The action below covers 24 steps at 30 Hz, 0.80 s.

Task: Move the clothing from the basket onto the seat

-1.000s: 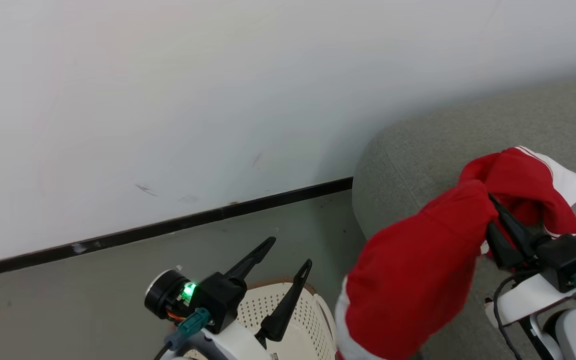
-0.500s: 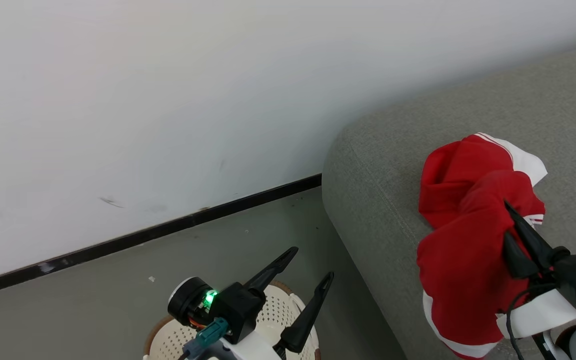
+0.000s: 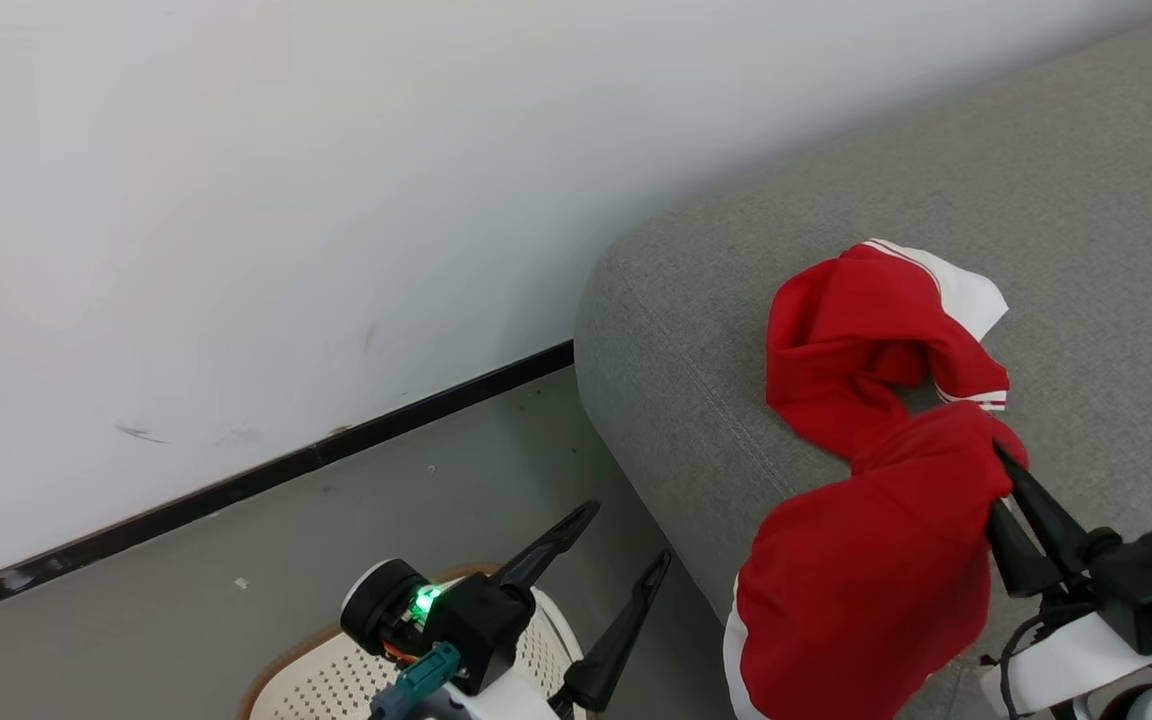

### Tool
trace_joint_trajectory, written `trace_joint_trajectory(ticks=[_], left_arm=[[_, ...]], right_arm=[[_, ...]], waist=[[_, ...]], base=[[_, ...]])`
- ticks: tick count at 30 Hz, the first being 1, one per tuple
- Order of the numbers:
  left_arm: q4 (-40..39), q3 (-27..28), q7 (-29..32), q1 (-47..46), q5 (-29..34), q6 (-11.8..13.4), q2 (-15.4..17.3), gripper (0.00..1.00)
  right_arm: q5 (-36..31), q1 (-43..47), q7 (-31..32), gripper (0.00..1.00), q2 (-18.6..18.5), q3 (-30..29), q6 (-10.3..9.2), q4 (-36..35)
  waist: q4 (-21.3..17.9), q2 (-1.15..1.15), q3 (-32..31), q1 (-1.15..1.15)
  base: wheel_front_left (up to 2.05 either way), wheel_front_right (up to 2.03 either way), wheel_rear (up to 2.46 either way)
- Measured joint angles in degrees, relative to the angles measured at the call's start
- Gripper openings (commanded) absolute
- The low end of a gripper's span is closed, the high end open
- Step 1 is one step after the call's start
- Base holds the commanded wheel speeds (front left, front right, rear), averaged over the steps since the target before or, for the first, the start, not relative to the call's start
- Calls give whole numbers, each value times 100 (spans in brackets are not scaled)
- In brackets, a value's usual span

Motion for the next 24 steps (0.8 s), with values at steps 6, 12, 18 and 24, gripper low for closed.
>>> trace_joint_trajectory(ticks=[6, 12, 18, 24], left_arm=[[3, 81, -40, -5, 47, 103, 1, 100], [-54, 146, -41, -13, 126, 194, 21, 100], [-194, 223, -41, -37, 227, 308, 63, 100], [-376, 271, 13, -190, 397, 370, 138, 100]], right_arm=[[116, -349, 5, 0, -216, 319, 0, 80], [341, -1322, 16, 0, -553, 293, 0, 278], [676, -2317, 235, 0, -884, 55, 0, 639], [1121, -3248, 441, 0, -1045, -403, 0, 1200]], waist=[[-134, 0, 101, 0], [-137, 0, 262, 0], [-67, 0, 442, 0], [28, 0, 654, 0]], base=[[0, 0, 0], [0, 0, 0], [0, 0, 0], [0, 0, 0]])
